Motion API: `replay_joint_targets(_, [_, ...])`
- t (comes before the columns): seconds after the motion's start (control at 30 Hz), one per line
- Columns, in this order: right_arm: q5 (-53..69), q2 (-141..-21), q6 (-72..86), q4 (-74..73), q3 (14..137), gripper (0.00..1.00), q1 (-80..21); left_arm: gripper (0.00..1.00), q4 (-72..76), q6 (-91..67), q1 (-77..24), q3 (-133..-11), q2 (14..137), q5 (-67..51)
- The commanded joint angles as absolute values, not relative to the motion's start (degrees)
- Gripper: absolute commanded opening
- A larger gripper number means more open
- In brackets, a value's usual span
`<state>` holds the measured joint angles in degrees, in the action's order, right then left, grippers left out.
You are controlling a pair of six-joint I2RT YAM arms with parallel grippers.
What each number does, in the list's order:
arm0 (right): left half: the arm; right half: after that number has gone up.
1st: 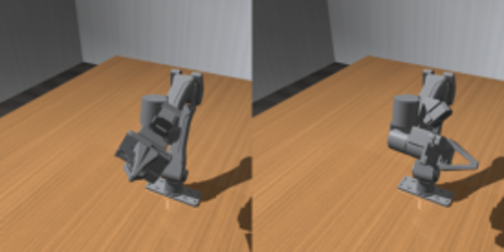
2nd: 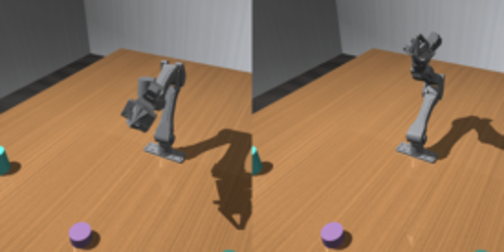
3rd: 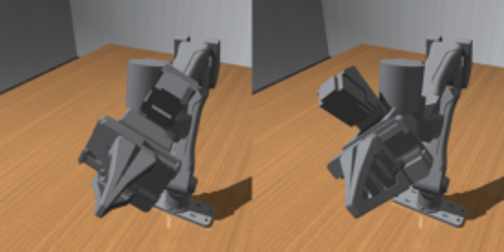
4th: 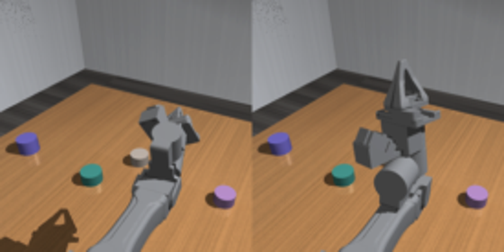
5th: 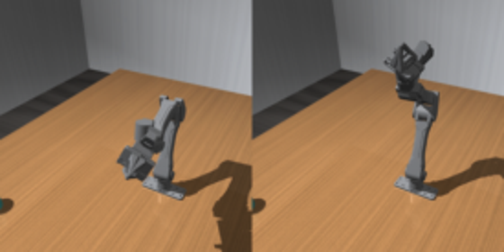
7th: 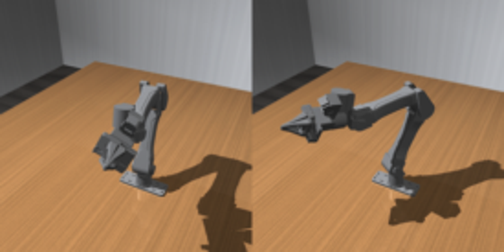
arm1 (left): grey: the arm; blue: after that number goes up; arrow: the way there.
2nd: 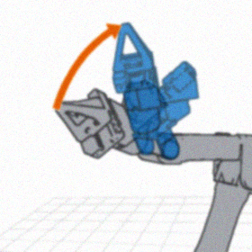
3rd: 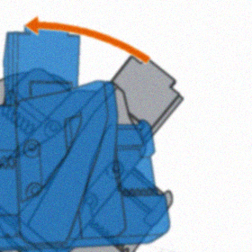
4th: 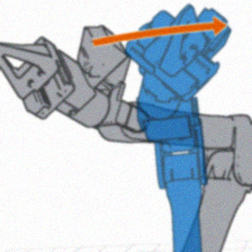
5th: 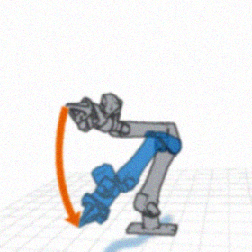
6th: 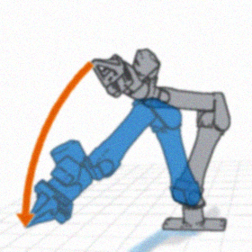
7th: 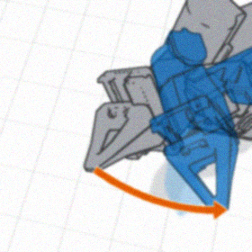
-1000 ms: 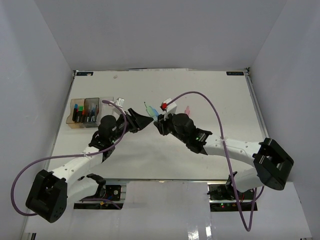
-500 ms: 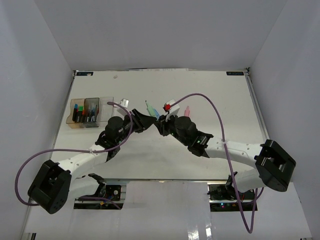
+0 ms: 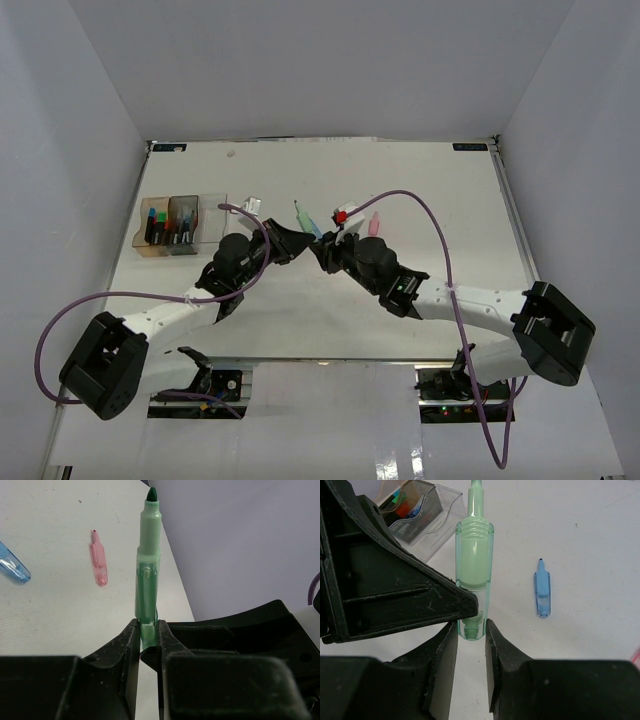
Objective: Sort the stationery into containers
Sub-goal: Pick up the pen from the center of the board.
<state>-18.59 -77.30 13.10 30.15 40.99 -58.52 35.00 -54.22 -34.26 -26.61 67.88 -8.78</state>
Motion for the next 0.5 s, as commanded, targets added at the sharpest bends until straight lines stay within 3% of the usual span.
replay_joint_targets(0.0, [-19.34, -75.67, 13.89, 35.77, 40.87, 0.23, -58.89, 0.22, 36.91, -54.32, -34.80, -26.81, 67.41, -9.14])
replay_joint_targets(0.27, [-20.30, -74.18, 13.36, 34.72, 38.68, 0.45, -58.97, 0.08, 34.19, -50.72, -34.80, -27.24, 65.39, -7.12])
replay_joint_targets(0.47, [-20.21, -71.99, 13.36, 30.86, 36.74, 0.72, -58.89, 0.04, 31.82, -46.68, -34.72, -28.83, 65.39, -7.47])
